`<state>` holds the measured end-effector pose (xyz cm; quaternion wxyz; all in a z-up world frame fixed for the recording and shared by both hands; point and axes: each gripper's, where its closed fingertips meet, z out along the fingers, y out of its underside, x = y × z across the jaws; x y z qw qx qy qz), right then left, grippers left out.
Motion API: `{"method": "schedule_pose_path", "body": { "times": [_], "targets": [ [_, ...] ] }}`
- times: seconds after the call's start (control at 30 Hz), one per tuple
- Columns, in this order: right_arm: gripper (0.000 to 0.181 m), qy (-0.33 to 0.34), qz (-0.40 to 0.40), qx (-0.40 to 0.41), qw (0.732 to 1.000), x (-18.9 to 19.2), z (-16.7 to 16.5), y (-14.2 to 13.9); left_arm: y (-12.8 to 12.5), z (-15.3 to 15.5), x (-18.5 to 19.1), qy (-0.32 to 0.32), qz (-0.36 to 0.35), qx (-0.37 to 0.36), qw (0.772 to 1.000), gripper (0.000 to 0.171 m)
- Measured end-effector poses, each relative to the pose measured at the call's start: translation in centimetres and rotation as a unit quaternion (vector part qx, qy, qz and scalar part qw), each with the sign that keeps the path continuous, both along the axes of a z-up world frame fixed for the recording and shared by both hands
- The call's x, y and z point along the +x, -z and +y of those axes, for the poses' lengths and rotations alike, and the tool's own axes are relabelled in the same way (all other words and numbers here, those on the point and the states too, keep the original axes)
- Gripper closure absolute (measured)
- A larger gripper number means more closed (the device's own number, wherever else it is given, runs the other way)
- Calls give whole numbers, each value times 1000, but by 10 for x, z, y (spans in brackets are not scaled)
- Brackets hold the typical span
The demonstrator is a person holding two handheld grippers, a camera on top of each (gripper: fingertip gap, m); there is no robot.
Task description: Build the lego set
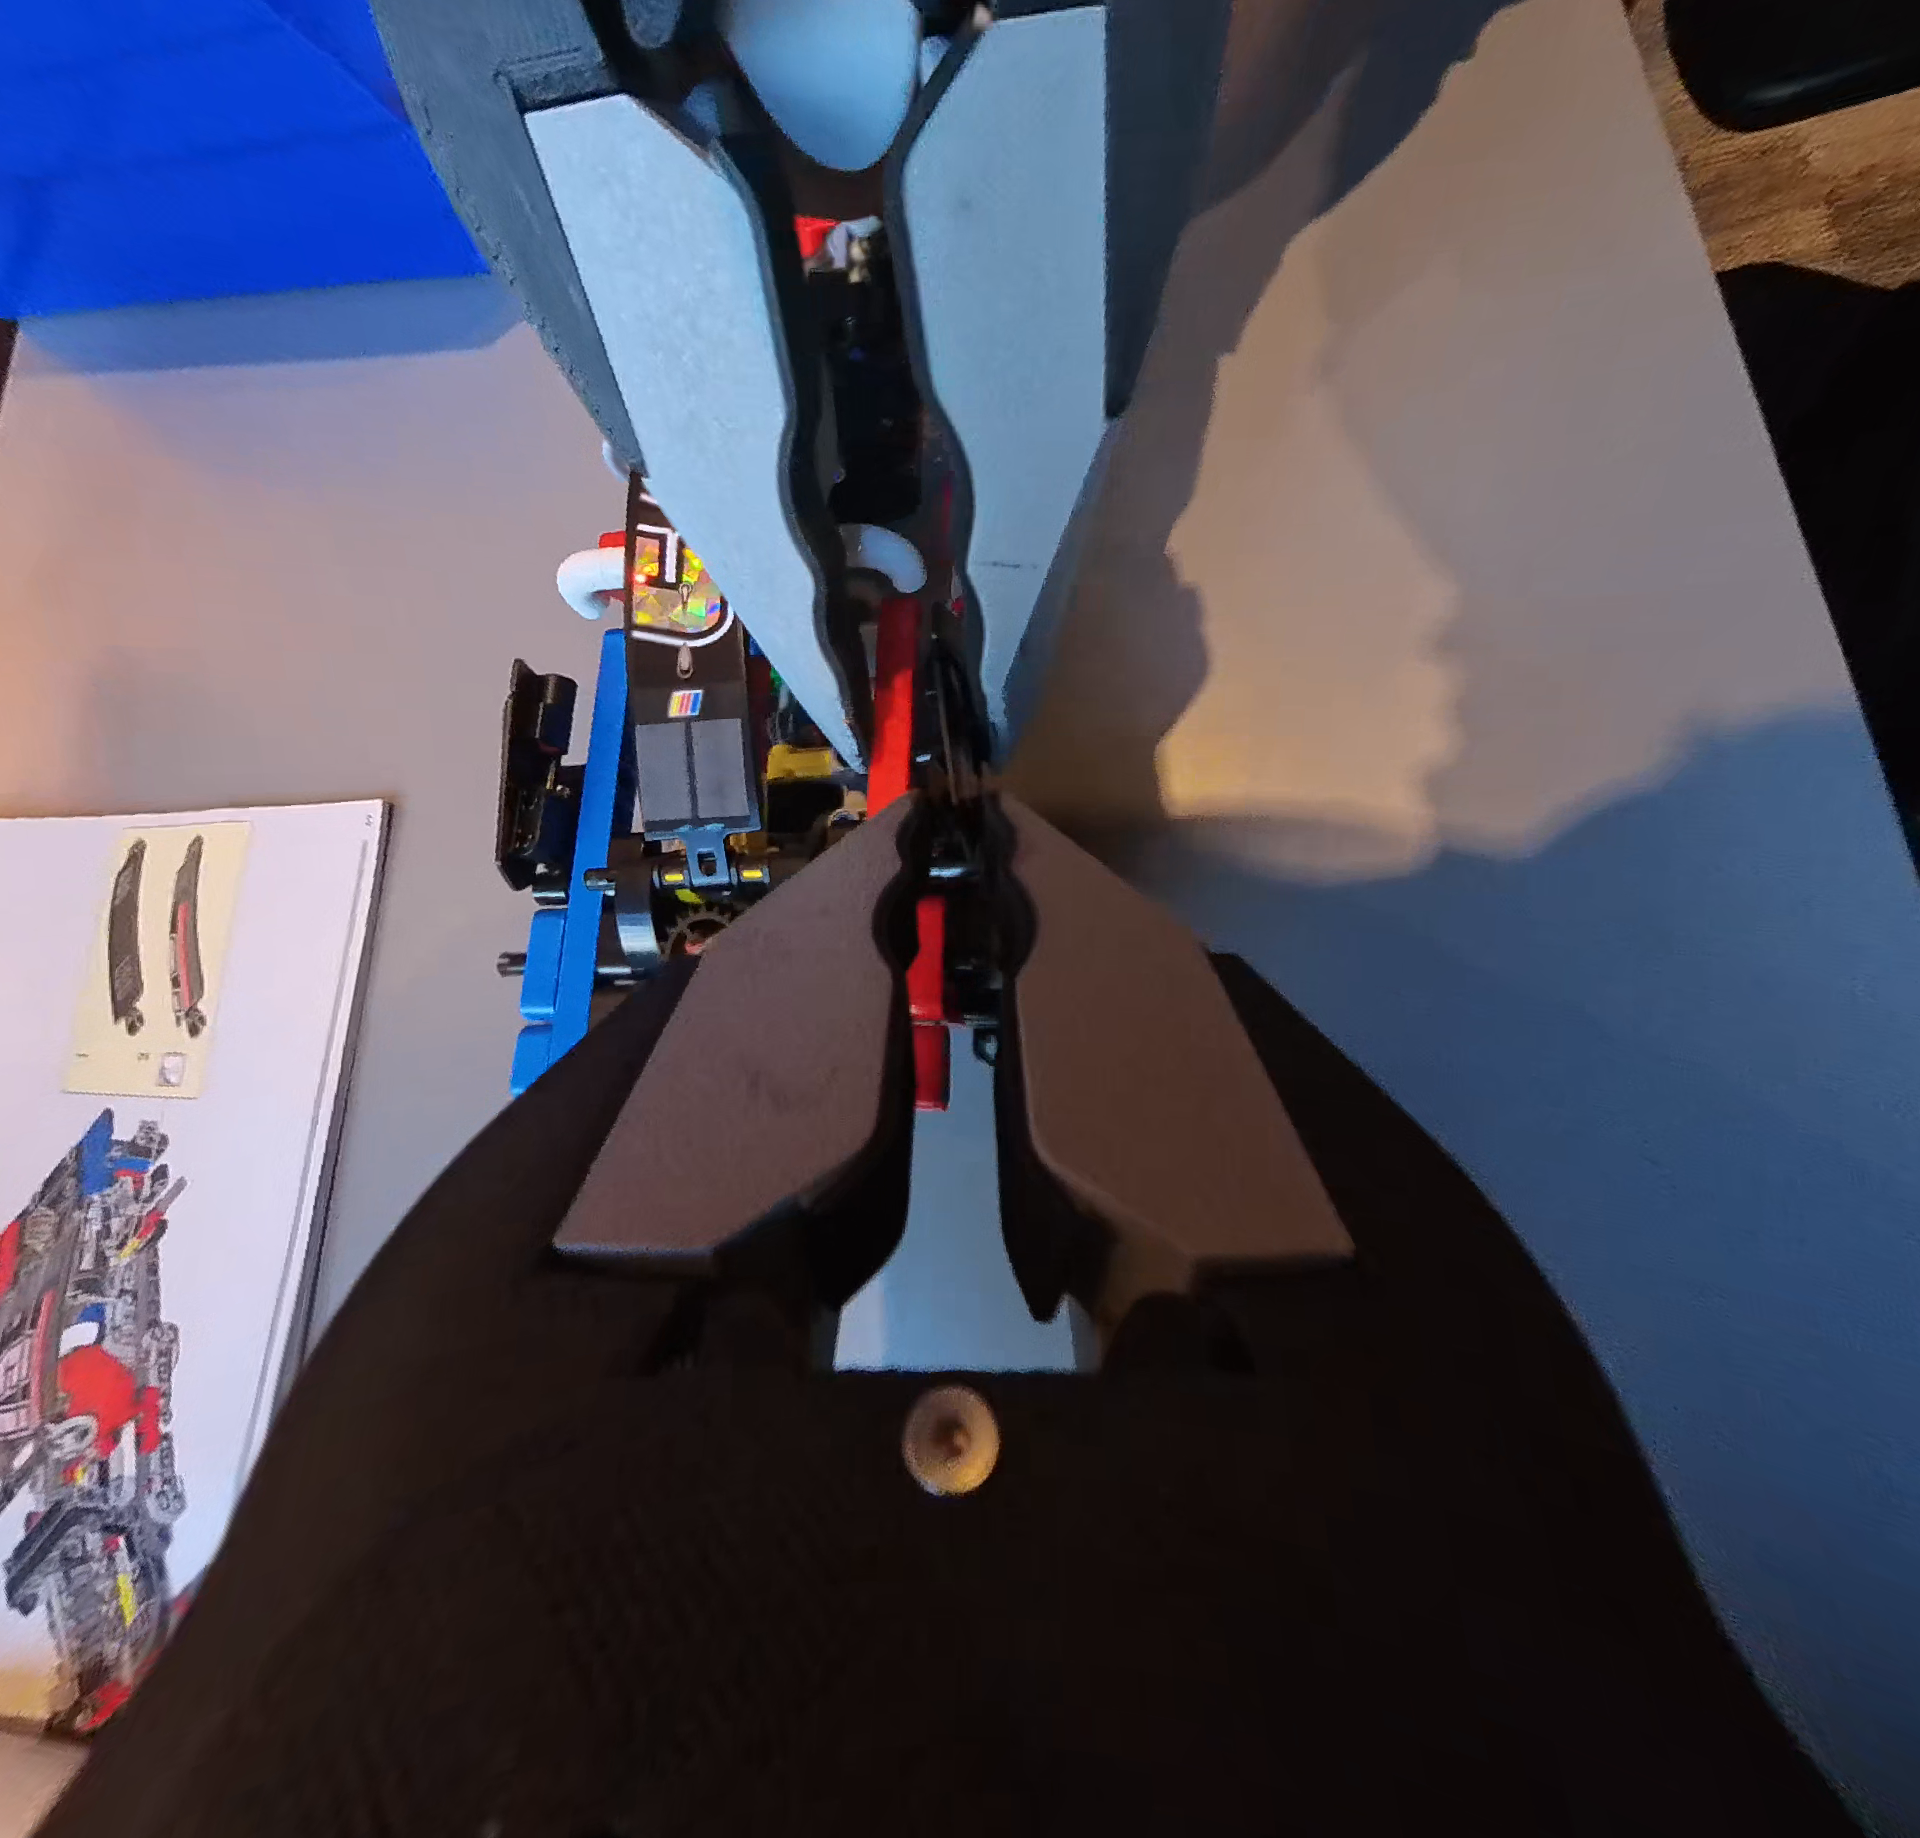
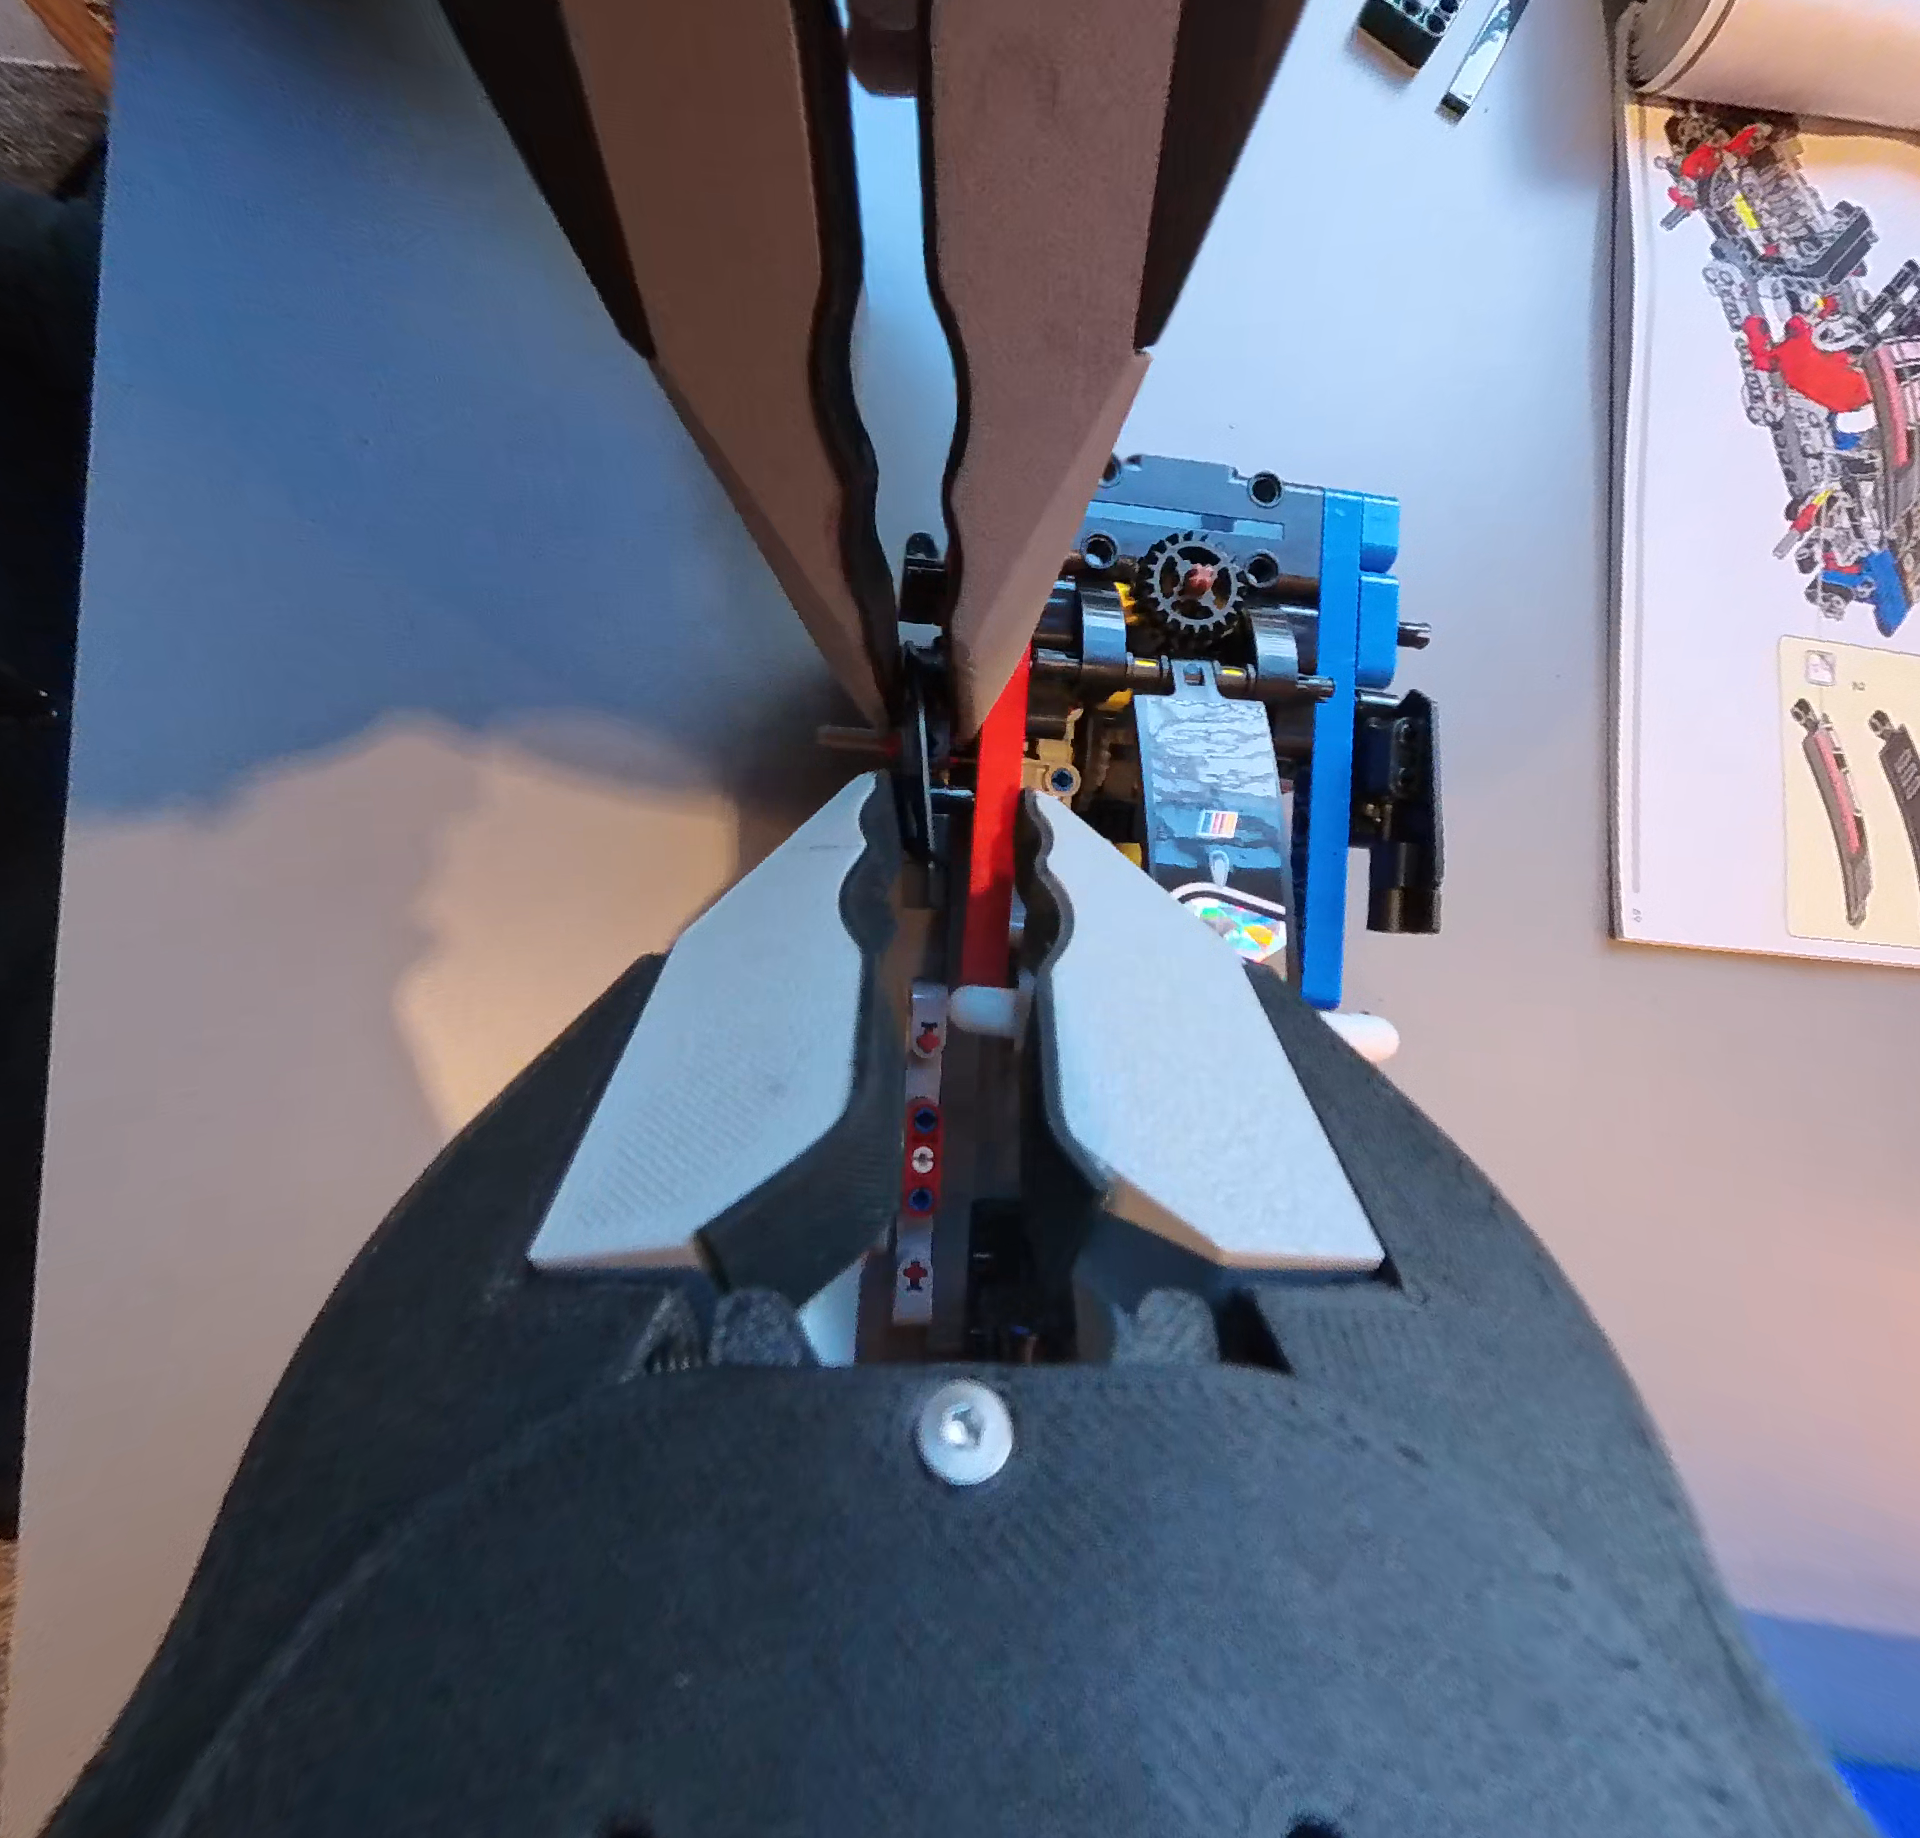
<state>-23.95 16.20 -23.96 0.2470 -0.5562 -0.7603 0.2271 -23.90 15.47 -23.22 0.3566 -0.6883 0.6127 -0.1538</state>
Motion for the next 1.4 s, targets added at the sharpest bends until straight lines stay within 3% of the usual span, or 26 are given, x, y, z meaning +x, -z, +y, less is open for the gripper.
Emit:
{"method": "schedule_pose_path", "body": {
  "times": [0.1, 0.23, 0.6, 0.77, 0.87, 1.1, 1.17, 1.23, 1.27, 1.4],
  "targets": [
    [162, 2, 0, -6, 1000, -1, 0, -1, -2, 2, 0, -30, -14, -18, 999, 164],
    [162, 4, 4, -2, 1000, -1, 0, -1, -11, 7, -14, -91, -35, -1, 995, 146],
    [162, 11, 9, 8, 1000, -1, 2, -1, -3, 7, -16, -93, -8, -39, 995, 146],
    [162, 11, 12, 6, 1000, -1, 2, -1, -5, 7, -17, -119, -7, -16, 993, 146],
    [162, 10, 14, 7, 1000, -1, 2, -1, -13, 3, -13, -102, -24, 9, 995, 144],
    [162, 8, 15, 12, 1000, -1, 2, -1, -14, 18, -22, -63, 21, 47, 997, 118],
    [162, 10, 15, 12, 1000, -1, 2, -1, -25, 23, -28, -66, -18, 18, 997, 107],
    [162, 13, 15, 11, 1000, -1, 2, -1, -26, 28, -34, -76, -49, -44, 995, 80],
    [162, 13, 15, 12, 1000, -1, 2, -1, -24, 34, -37, -90, -59, -61, 992, 75],
    [161, 14, 14, 12, 1000, -1, 2, -1, -12, 52, -38, -127, -59, -67, 988, 55]
  ]
}}
